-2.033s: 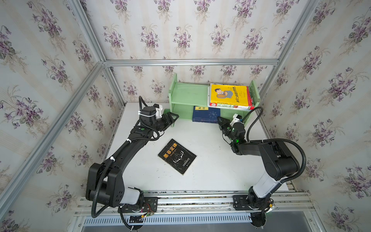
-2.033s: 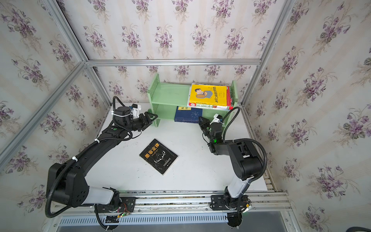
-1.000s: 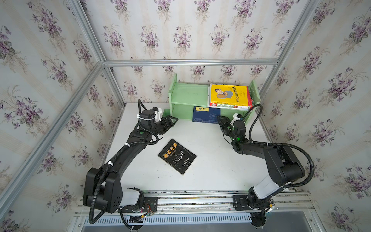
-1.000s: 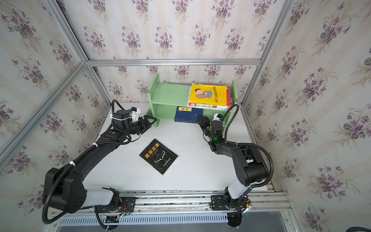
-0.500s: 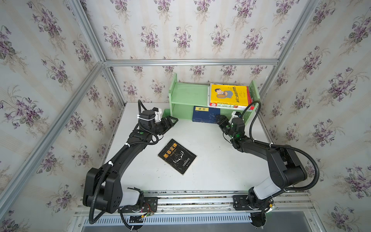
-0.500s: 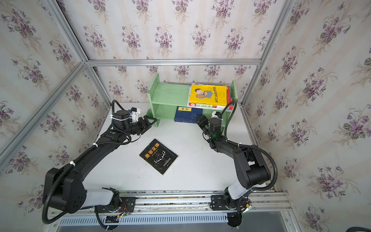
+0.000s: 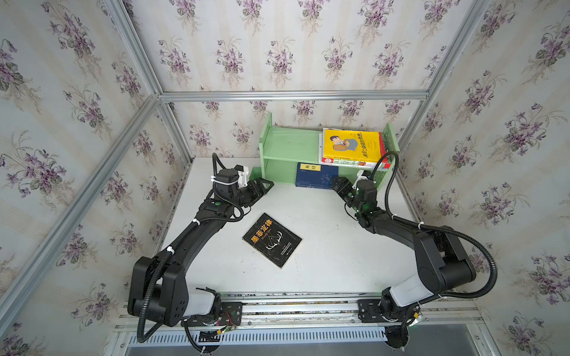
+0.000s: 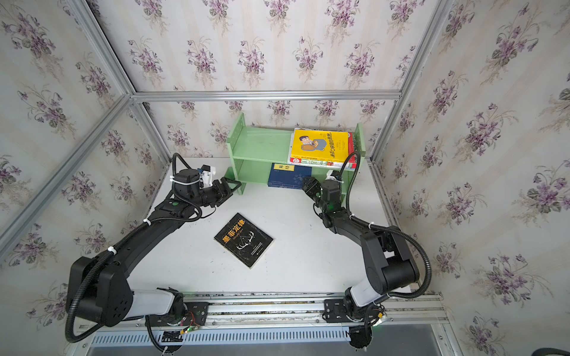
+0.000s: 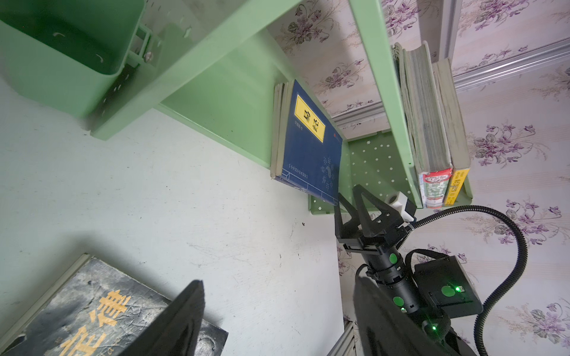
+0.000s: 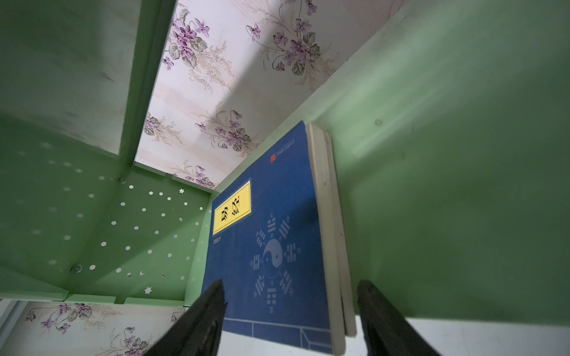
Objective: Stacking books/files
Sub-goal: Place the book at the bookshelf.
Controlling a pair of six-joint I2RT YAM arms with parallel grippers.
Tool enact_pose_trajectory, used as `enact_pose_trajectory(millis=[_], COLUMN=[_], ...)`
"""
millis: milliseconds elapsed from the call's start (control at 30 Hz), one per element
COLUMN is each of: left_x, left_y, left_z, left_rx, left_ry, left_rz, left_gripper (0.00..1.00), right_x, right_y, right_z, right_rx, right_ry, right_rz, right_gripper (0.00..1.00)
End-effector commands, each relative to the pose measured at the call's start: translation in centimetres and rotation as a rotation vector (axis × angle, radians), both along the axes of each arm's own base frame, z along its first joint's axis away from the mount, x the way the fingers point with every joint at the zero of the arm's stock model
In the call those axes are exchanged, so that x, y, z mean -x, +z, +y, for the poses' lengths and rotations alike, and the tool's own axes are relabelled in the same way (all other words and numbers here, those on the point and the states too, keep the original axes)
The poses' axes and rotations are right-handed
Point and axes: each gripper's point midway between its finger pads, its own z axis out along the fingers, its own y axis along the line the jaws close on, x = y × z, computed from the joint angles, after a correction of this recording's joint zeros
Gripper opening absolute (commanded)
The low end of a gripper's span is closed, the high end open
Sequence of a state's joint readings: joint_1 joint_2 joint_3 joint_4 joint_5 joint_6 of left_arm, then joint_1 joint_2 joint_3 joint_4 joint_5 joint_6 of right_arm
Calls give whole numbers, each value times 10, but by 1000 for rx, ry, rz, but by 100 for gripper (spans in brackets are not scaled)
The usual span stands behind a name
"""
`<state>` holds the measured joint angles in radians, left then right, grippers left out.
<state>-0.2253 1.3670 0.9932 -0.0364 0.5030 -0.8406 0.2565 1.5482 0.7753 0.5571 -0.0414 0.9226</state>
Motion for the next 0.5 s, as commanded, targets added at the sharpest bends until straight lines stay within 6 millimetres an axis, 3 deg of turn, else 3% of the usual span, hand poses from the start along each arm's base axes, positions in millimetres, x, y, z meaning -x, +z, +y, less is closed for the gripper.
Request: enact_pose_trajectory(millis=[0,133,300,467], left_x=[-1,3,10,29], left_y=[3,-5,-22,-62], left_z=[-1,5,18,38], left_rx=[-2,-16,-46,-97], left_ry=[-6,21,93,201], left_rz=[-17,-1,51,195], left_gripper=[78,86,94,100], right_x=[2,19,56,99], right_y=[6,6,5,4], right_z=[-4,-7,-15,-8], right_rx=[28,46,79,159], right_ry=[-11,-3,0,69], right_rz=[-16,13,52,110], right_gripper=[70,71,75,78])
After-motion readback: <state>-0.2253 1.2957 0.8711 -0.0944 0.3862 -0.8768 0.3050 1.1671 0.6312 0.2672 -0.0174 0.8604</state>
